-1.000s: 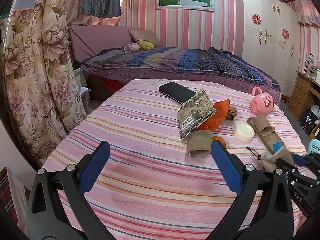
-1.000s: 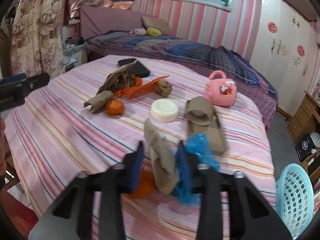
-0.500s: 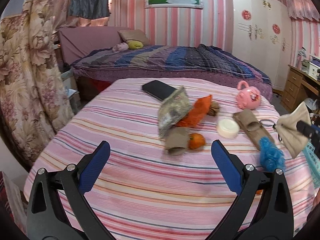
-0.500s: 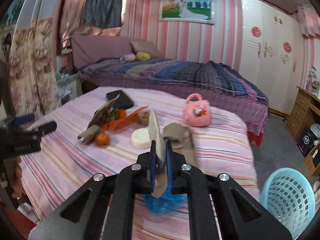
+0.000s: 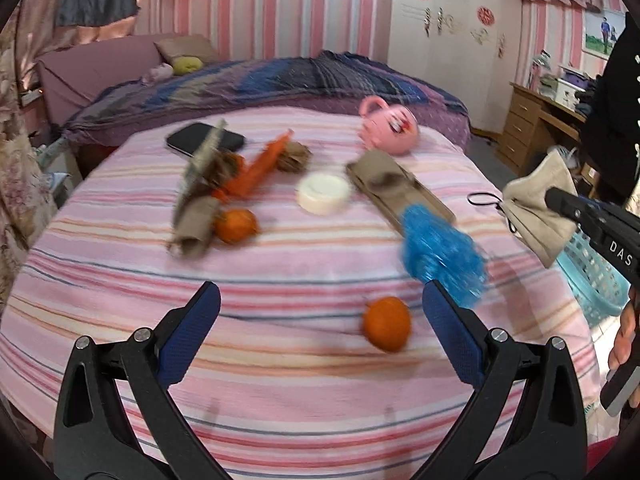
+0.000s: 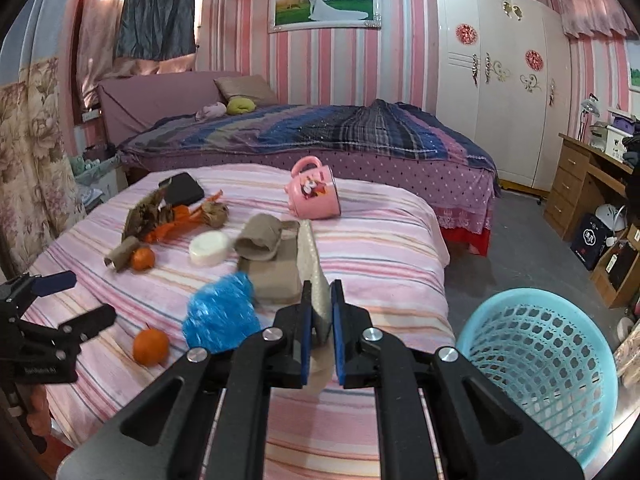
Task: Collect trash
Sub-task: 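Grasp the tangerine with the left tool while the right tool lifts the beige paper, then carry both items over the blue basket while the right tool opens to drop the paper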
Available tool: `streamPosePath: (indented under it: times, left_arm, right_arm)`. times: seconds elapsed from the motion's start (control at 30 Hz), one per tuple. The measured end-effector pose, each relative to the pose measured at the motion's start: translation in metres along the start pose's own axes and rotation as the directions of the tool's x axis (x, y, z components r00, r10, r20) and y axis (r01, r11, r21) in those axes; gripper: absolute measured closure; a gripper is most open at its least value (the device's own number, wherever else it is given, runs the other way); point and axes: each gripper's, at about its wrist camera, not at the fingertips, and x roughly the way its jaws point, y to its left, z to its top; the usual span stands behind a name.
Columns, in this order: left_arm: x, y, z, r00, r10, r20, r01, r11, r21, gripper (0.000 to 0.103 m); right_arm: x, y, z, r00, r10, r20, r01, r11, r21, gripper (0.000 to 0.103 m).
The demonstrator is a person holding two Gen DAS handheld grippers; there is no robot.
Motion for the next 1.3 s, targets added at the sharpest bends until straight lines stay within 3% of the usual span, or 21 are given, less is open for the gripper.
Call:
streamPosePath:
  times: [0.17, 0.33, 0.43, 0.5, 0.97, 1.3]
  left_arm:
    - [0.015, -0.014, -0.008, 0.998, -0.048, -0.049, 0.048, 0.999, -0.012, 0.009]
    - [0.034, -0.022, -0.013, 0.99, -0.084, -0.112, 0.083, 0.996, -0.015, 0.035]
    - [0.038, -0.025, -0.014, 0.986, -0.101, -0.134, 0.1, 0.995, -0.011, 0.055]
    - [0.041, -0.026, -0.013, 0.984, -0.111, -0.139, 0.11, 0.994, -0.009, 0.073]
    - [0.023, -0.022, 0.008, 0.999, -0.014, -0.052, 0.013, 0.999, -0.03, 0.077]
    - [0.015, -0.041, 0.016, 1.0, -0.022, -0.011, 0.022, 0.999, -0.025, 0.077]
  right_arm:
    - [-0.003, -0.006, -0.004, 1.0, -0.004, -0.002, 0.004, 1.0, 0.0, 0.094]
    - [-0.005, -0.012, -0.005, 1.0, 0.0, 0.0, 0.0, 1.0, 0.009, 0.094]
    - [-0.005, -0.013, -0.006, 1.0, 0.001, 0.001, -0.001, 1.0, 0.009, 0.094]
    - [-0.005, -0.013, -0.006, 1.0, 0.002, 0.001, -0.002, 1.0, 0.011, 0.094]
    - [-0.011, -0.028, -0.01, 1.0, -0.014, 0.012, 0.014, 1.0, 0.016, 0.094]
    - [-0.032, -0.098, -0.018, 0.991, -0.132, 0.02, 0.129, 0.987, 0.1, 0.094]
